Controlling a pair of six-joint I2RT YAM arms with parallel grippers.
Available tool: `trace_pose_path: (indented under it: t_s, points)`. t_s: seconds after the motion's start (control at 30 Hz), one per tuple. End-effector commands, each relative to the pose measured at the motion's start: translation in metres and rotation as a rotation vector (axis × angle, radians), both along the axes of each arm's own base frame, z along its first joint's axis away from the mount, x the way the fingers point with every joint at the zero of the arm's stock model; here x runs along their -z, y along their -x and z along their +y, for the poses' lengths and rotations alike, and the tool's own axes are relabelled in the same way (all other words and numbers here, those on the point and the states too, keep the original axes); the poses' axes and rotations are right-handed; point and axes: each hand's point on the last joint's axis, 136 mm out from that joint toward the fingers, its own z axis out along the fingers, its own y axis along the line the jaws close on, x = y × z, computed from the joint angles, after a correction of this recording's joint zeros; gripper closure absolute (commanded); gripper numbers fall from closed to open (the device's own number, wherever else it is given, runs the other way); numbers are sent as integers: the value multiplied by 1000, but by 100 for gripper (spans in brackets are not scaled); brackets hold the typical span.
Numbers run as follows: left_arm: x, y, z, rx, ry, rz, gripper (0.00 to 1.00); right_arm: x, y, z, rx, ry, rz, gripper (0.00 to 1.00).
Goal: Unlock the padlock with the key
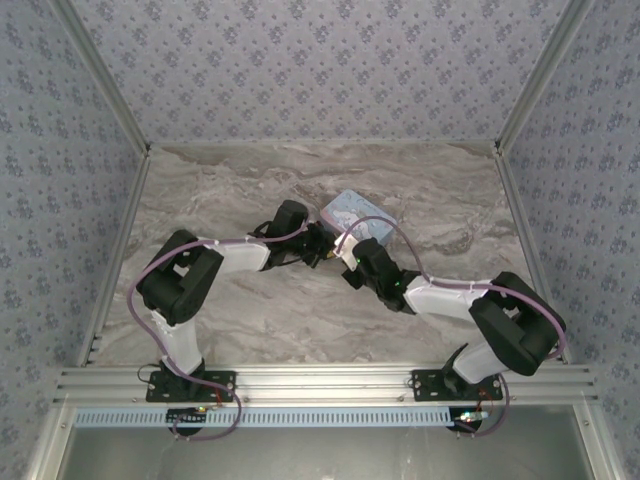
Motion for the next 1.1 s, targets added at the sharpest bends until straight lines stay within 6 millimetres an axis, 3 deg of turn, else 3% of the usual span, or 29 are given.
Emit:
trace_pose_path:
  t_s: [0.0, 0.27, 0.43, 0.6, 0.87, 1.07]
  points:
    - [-21, 5, -8, 46, 49, -41, 100, -16, -7, 9, -6, -89, 12, 100]
    - [-20, 4, -7, 45, 47, -44, 99, -11, -3, 9, 11, -153, 71, 100]
    - [-16, 4, -4, 37, 28, -54, 80, 4, 0, 6, 41, -189, 137, 100]
    - [-16, 3, 3, 21, 18, -73, 54, 16, 2, 5, 79, -275, 202, 100]
    - [-33, -3, 33, -17, -65, -156, 40, 16, 3, 3, 158, -463, 283, 100]
    - [-60, -18, 64, -84, -144, -290, 32, 8, 4, -3, 243, -667, 354, 100]
